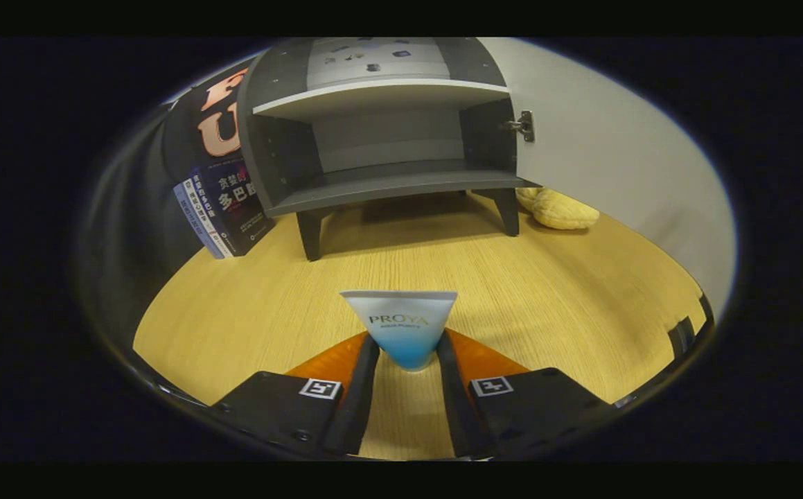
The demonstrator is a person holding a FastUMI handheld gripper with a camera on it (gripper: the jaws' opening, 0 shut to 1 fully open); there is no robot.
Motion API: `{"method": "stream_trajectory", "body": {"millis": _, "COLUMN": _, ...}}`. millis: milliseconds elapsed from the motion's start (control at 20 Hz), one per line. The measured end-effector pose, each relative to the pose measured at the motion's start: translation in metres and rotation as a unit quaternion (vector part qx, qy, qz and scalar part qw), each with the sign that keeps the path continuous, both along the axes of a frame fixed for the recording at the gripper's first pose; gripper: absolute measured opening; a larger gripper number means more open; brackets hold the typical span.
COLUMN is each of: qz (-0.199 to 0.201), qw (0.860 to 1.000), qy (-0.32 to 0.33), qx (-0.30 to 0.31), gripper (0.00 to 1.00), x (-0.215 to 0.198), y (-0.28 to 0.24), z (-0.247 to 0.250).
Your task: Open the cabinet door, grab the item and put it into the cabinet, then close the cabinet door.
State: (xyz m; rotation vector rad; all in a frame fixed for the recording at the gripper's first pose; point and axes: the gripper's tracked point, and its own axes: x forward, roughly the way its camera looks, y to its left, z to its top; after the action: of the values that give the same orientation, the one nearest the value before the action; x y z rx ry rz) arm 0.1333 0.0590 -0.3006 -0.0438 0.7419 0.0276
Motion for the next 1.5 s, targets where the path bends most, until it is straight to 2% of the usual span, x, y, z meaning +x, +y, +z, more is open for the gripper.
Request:
{"method": "stream_trajectory", "body": {"millis": 200, "qz": 0.018, "qw": 0.998, "qy": -0.058, "qx": 0.007, "gripper": 0.55, "x": 0.025, "y": 0.012, "z": 0.047}}
{"method": "stream_trajectory", "body": {"millis": 450, "qz": 0.066, "qw": 0.989, "qy": -0.132, "qx": -0.002, "gripper": 0.54, "x": 0.065, "y": 0.031, "z": 0.129}}
{"method": "stream_trajectory", "body": {"millis": 650, "qz": 0.112, "qw": 0.974, "qy": -0.188, "qx": 0.054, "gripper": 0.54, "x": 0.103, "y": 0.07, "z": 0.191}}
{"method": "stream_trajectory", "body": {"millis": 800, "qz": 0.116, "qw": 0.971, "qy": -0.201, "qx": 0.065, "gripper": 0.54, "x": 0.137, "y": 0.084, "z": 0.212}}
{"method": "stream_trajectory", "body": {"millis": 1050, "qz": 0.116, "qw": 0.973, "qy": -0.189, "qx": 0.056, "gripper": 0.54, "x": 0.2, "y": 0.077, "z": 0.236}}
{"method": "stream_trajectory", "body": {"millis": 1250, "qz": 0.101, "qw": 0.983, "qy": -0.145, "qx": 0.049, "gripper": 0.54, "x": 0.249, "y": 0.074, "z": 0.218}}
{"method": "stream_trajectory", "body": {"millis": 1400, "qz": 0.072, "qw": 0.993, "qy": -0.093, "qx": 0.011, "gripper": 0.54, "x": 0.268, "y": 0.056, "z": 0.192}}
{"method": "stream_trajectory", "body": {"millis": 1500, "qz": 0.068, "qw": 0.994, "qy": -0.087, "qx": 0.004, "gripper": 0.54, "x": 0.278, "y": 0.056, "z": 0.184}}
